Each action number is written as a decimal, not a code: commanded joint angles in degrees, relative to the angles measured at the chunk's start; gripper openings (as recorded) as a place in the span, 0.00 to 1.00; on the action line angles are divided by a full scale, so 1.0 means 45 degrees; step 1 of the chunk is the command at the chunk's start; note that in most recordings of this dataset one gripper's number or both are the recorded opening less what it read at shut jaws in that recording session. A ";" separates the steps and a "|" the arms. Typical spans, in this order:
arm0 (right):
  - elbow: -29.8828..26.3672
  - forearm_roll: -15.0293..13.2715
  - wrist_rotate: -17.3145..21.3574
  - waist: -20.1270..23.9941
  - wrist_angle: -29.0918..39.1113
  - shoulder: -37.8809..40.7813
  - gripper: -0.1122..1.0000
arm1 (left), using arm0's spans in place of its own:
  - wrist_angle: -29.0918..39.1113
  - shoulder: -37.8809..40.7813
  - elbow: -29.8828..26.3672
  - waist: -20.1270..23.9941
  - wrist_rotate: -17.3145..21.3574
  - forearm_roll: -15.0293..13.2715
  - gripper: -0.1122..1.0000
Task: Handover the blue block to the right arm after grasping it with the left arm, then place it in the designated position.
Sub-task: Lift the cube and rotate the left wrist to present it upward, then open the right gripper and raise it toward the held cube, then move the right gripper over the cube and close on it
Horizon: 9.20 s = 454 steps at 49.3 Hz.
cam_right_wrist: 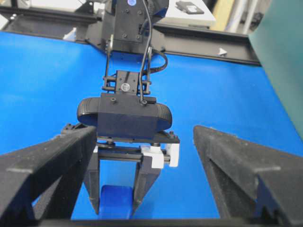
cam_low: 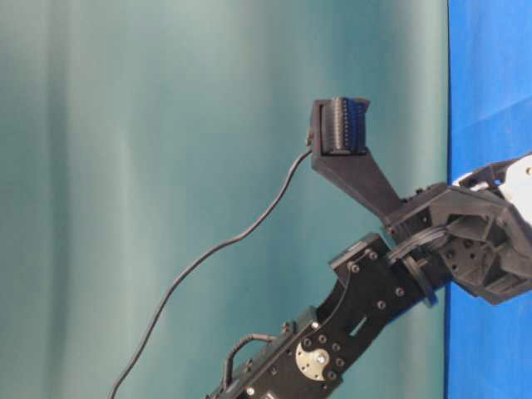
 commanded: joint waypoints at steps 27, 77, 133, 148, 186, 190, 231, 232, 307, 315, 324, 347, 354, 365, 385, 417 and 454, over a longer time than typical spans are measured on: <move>-0.0195 0.0059 0.0000 0.0000 -0.0098 0.0078 0.95 | 0.2324 -0.3164 -0.0273 -0.0059 0.0039 0.0000 0.54; -0.0215 0.0039 0.0000 -0.0020 -0.0098 0.0117 0.95 | 0.6172 -0.5488 -0.2676 -0.0039 0.0215 0.0137 0.54; -0.0215 0.0039 0.0020 -0.0020 -0.0078 0.0117 0.95 | 0.6172 -0.5508 -0.2656 -0.0059 0.0215 0.0137 0.54; -0.0215 0.0039 0.0020 0.0000 -0.0059 0.0117 0.95 | 0.5859 -0.5781 -0.2207 -0.0039 0.0137 0.0137 0.54; -0.0410 -0.0020 -0.0020 -0.0020 -0.0176 0.0176 0.95 | -0.3574 -0.9062 0.3418 -0.0332 0.0195 0.0098 0.54; -0.0430 0.0000 -0.0020 0.0000 -0.0176 0.0215 0.95 | -0.4473 -0.9277 0.3965 -0.0332 0.0195 0.0078 0.54; -0.0996 -0.1758 -0.1309 -0.0020 -0.0039 0.0645 0.95 | -0.5410 -0.9512 0.4609 -0.0332 0.0059 0.0039 0.54; -0.1035 -0.1875 -0.1465 0.0000 -0.0020 0.0625 0.95 | -0.5391 -0.9512 0.4609 -0.0332 0.0059 0.0039 0.54; -0.1719 -0.7129 -1.1211 0.0000 -0.0293 0.0586 0.94 | -0.5430 -0.9512 0.4629 -0.0332 0.0039 0.0039 0.54; -0.1719 -0.7109 -1.1211 0.0000 -0.0293 0.0605 0.94 | -0.5410 -0.9512 0.4629 -0.0332 0.0039 0.0039 0.54; -0.1719 -0.7109 -1.1152 0.0000 -0.0254 0.0605 0.94 | -0.5410 -0.9512 0.4629 -0.0332 0.0039 0.0020 0.54; -0.1738 -0.7090 -1.1152 -0.0020 -0.0312 0.0684 0.94 | -0.5410 -0.9512 0.4609 -0.0332 0.0039 0.0020 0.54; -0.1934 -0.7031 -1.1152 0.0000 -0.0449 0.1074 0.94 | -0.5391 -0.9512 0.4609 -0.0332 0.0039 0.0039 0.54; -0.2598 -0.7012 -1.1152 0.0000 -0.0723 0.2148 0.94 | -0.5391 -0.9512 0.4609 -0.0332 0.0020 0.0020 0.54; -0.4551 -0.7031 -1.1152 0.0000 -0.0996 0.4629 0.94 | -0.5391 -0.9512 0.4629 -0.0332 0.0020 0.0020 0.54; -0.8262 -0.7129 -1.1191 0.0020 -0.1035 0.8633 0.94 | -0.5195 -0.9512 0.4648 -0.0332 0.0000 0.0020 0.54; -0.8867 -0.7051 -1.1113 0.0078 -0.0625 0.8945 0.54 | -0.4980 -0.9492 0.4629 -0.0332 -0.0137 0.0000 0.54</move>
